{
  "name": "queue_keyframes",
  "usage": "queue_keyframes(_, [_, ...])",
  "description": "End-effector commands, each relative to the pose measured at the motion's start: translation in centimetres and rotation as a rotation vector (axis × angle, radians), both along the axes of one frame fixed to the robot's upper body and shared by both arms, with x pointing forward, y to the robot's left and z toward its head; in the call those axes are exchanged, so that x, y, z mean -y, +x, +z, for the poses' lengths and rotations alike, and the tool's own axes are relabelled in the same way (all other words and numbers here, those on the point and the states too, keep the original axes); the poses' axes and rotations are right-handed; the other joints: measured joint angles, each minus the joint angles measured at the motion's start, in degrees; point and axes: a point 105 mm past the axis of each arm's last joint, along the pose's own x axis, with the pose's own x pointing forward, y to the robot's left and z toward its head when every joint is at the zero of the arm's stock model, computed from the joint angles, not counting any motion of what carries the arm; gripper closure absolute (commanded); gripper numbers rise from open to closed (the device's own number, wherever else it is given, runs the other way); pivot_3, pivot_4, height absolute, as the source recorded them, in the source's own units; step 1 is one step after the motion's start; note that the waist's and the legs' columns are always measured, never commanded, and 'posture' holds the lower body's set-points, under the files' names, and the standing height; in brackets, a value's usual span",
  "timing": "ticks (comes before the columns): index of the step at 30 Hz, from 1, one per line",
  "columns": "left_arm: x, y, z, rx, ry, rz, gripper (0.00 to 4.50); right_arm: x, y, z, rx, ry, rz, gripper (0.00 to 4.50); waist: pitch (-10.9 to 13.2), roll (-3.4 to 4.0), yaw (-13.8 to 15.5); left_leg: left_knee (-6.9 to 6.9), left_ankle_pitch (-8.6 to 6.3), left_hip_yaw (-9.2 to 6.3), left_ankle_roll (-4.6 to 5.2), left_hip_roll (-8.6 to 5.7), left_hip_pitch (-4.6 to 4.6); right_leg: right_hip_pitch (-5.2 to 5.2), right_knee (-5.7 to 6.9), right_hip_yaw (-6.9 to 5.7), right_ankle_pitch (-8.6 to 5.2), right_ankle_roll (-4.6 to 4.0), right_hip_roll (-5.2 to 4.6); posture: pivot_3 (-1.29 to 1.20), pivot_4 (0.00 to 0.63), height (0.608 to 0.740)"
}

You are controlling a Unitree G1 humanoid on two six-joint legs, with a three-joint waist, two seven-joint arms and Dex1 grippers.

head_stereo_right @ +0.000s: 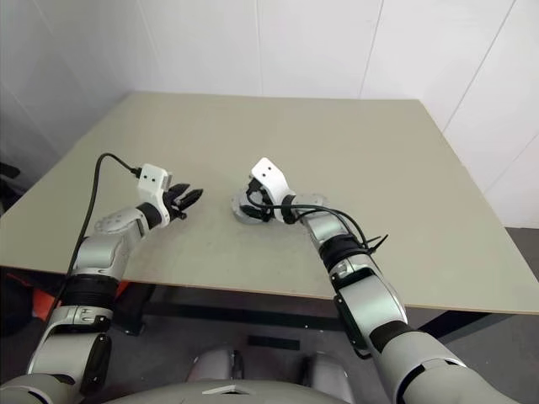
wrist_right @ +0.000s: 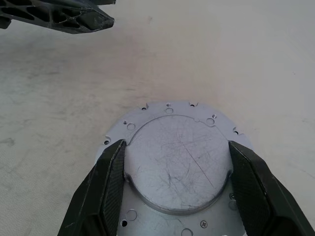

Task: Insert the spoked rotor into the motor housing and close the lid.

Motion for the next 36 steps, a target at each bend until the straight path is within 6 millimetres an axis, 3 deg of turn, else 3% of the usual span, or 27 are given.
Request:
queue_keyframes(1, [0.1, 0.2, 1.7, 0.068, 0.002, -0.002, 2.26, 1.2, -0.2, -2.1, -0.047, -0.085, -0.027, 1.38, 0.0, 0.00, 0.0, -0.01, 0.00, 0.00, -0.01, 0.00, 0.02, 0.01, 0.00, 0.00, 0.00, 0.00, 0.00, 0.00, 0.000, 0.740])
queue_keyframes(5, [1.1, 0.5, 2.2, 0.052, -0.082, -0.013, 2.26, 1.4, -0.2, -2.2, -0.048, -0.097, -0.024, 1.38, 0.0, 0.00, 0.0, -0.04, 0.02, 0.00, -0.03, 0.00, 0.03, 0.02, 0.00, 0.00, -0.01, 0.01, 0.00, 0.00, 0.000, 0.740])
queue_keyframes(9, [5.2, 1.0, 2.2, -0.048, -0.316, -0.069, 2.26, 1.5, -0.2, -2.3, -0.048, -0.099, -0.021, 1.38, 0.0, 0.01, 0.0, -0.04, 0.05, 0.08, -0.08, 0.02, 0.10, 0.22, -0.04, 0.00, -0.01, 0.01, -0.04, 0.00, 0.000, 0.740])
queue_keyframes(12, [7.9, 1.6, 1.8, -0.153, -0.512, -0.087, 2.92, 1.3, -0.2, -2.2, -0.046, -0.098, -0.020, 1.38, 0.0, 0.01, -0.1, -0.04, 0.05, 0.11, -0.08, 0.02, 0.19, 0.41, -0.17, 0.01, -0.02, 0.03, -0.05, 0.00, 0.000, 0.740])
queue_keyframes(17, [11.1, 2.0, 1.3, -0.253, -0.599, -0.145, 4.39, 1.4, -0.1, -2.1, -0.037, -0.098, -0.026, 1.38, 0.0, 0.02, -0.1, -0.36, 0.07, 0.11, -0.08, 0.00, 0.27, 0.47, -0.47, 0.01, -0.02, 0.04, -0.02, 0.00, 0.000, 0.740])
queue_keyframes(18, [11.4, 2.1, 1.3, -0.271, -0.620, -0.153, 4.45, 1.4, 0.0, -2.1, -0.036, -0.097, -0.029, 1.38, 0.0, 0.02, -0.1, -0.46, 0.08, 0.11, -0.09, 0.00, 0.27, 0.47, -0.55, -0.01, -0.02, 0.04, -0.01, 0.00, 0.000, 0.740])
queue_keyframes(21, [12.0, 2.2, 0.4, -0.352, -0.645, -0.153, 4.45, 1.7, 0.1, -2.0, -0.034, -0.094, -0.037, 1.38, 0.0, 0.03, -0.1, -0.51, 0.09, 0.11, -0.09, 0.02, 0.27, 0.46, -0.60, -0.02, -0.02, 0.04, 0.01, 0.00, 0.000, 0.740])
queue_keyframes(27, [11.7, 1.1, -3.8, -0.546, -0.511, -0.090, 4.45, 2.1, 0.3, -1.8, -0.028, -0.084, -0.066, 1.38, 0.0, 0.04, -0.1, -0.57, 0.08, 0.10, -0.08, 0.00, 0.53, 0.76, -0.82, -0.03, -0.04, 0.07, 0.00, 0.00, 0.000, 0.740])
queue_keyframes(36, [11.4, 0.4, -3.8, -0.639, -0.575, -0.090, 4.45, 2.5, 0.7, -1.3, -0.026, -0.076, -0.097, 1.38, -0.1, 0.14, 0.0, -0.71, 0.07, 0.10, -0.07, -0.06, 0.79, 0.97, -0.97, -0.03, -0.07, 0.12, -0.03, 0.00, 0.000, 0.740])
